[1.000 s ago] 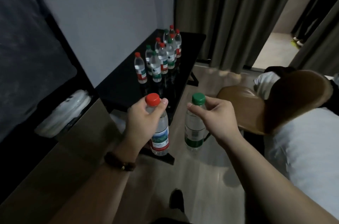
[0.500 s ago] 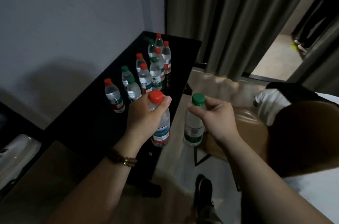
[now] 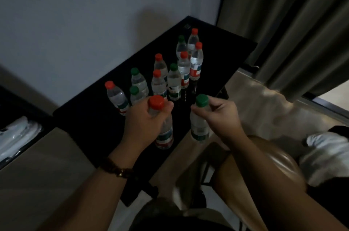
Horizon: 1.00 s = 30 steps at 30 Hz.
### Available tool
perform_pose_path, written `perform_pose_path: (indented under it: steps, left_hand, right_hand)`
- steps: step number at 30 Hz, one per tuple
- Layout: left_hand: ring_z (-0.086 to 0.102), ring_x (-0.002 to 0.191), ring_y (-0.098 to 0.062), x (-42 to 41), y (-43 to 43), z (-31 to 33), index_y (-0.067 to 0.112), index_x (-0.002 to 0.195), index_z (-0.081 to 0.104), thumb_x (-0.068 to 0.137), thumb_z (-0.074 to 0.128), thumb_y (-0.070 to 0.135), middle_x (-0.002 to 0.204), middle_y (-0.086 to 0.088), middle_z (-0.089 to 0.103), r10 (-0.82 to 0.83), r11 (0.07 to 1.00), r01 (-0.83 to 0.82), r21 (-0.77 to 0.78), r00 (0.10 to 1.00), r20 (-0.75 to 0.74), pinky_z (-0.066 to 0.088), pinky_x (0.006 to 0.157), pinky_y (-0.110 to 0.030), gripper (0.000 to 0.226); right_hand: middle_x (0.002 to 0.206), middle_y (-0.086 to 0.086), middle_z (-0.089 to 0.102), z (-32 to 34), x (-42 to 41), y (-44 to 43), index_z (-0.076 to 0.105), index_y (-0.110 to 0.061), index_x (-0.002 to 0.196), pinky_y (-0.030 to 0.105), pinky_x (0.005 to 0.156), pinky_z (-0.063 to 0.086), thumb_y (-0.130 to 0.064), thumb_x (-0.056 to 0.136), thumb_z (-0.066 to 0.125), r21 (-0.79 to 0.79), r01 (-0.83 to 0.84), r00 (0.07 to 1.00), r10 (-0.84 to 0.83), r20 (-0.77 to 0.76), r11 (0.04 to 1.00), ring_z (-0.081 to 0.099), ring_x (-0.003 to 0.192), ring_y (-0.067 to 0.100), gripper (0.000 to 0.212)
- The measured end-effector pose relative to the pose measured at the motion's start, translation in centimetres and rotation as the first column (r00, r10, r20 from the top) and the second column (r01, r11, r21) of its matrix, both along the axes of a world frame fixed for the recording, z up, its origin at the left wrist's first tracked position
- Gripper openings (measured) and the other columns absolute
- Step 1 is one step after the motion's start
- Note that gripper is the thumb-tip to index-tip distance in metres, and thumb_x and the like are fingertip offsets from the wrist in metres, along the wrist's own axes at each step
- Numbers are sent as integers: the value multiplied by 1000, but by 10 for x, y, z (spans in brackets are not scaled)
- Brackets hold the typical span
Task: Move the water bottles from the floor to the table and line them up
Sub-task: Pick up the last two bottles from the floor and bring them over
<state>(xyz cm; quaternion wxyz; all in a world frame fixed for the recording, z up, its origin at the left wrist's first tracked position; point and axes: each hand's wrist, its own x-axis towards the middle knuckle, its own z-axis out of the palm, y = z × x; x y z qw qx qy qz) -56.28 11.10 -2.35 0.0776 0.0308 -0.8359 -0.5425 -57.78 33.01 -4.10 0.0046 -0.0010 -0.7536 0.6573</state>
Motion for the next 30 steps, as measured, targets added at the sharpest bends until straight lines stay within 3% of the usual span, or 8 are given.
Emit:
perform_pose_path:
  steps: [3,7,13,15,18,24,27,30]
  left_hand:
    - [67,81,2,-21,12,1,27,87,74,82,72,58,82,15,72,-10,998,9,-63,1000,-13,54,66,-18,31]
    - [67,80,-3,-48,25,-2,19,89,74,79,68,67,83,8,72,-81,985,78,-154,997,-11,58,69,-30,49]
    - [56,95,10,-80,43,-9,28,95,71,82,72,59,101,17,57,-174,963,149,-225,980,-95,42,75,-3,34]
    - [51,96,16,-89,50,-9,25,93,71,82,75,55,102,19,52,-154,969,131,-208,983,-97,37,76,2,33]
    - [50,95,16,-103,57,-7,21,89,69,81,73,57,99,19,50,-134,972,114,-204,987,-85,34,74,4,37]
    - [55,81,1,-143,72,-2,25,82,67,81,72,61,95,10,53,-161,950,139,-281,985,-59,40,67,-11,36]
    - [55,84,-1,-165,88,-4,24,81,68,82,74,57,96,10,52,-159,958,141,-251,986,-52,39,68,-8,33]
    - [54,84,-3,-196,113,-5,23,83,69,82,72,57,97,8,49,-186,948,170,-268,982,-39,44,73,-20,34]
  right_hand:
    - [100,-14,79,-9,-28,10,79,-17,110,14,75,56,-15,85,82,10,-45,999,45,25,999,73,94,1,25]
    - [98,-10,80,-17,-61,17,81,-21,101,17,77,57,-12,85,82,-16,-45,998,45,37,999,75,95,6,19]
    - [100,-6,80,-17,-100,27,81,-22,101,25,82,59,-14,82,85,5,-8,999,8,-38,1000,76,98,12,21]
    - [100,-5,80,-11,-111,33,81,-18,103,28,85,60,-14,82,85,20,10,999,-9,-43,1000,75,99,13,22]
    - [99,-5,80,0,-125,44,81,-17,100,22,80,59,-12,84,83,-7,28,998,-28,-64,1000,76,97,13,18]
    - [85,-2,80,10,-169,63,80,-16,89,15,65,54,-9,83,83,10,47,998,-46,-38,999,76,80,9,10]
    - [85,1,79,4,-200,77,80,-12,91,25,72,60,-13,83,84,40,83,996,-81,-41,996,76,83,15,10]
    - [84,0,79,-5,-241,95,80,-11,92,32,77,62,-18,82,85,81,118,993,-117,-24,990,76,83,14,12]
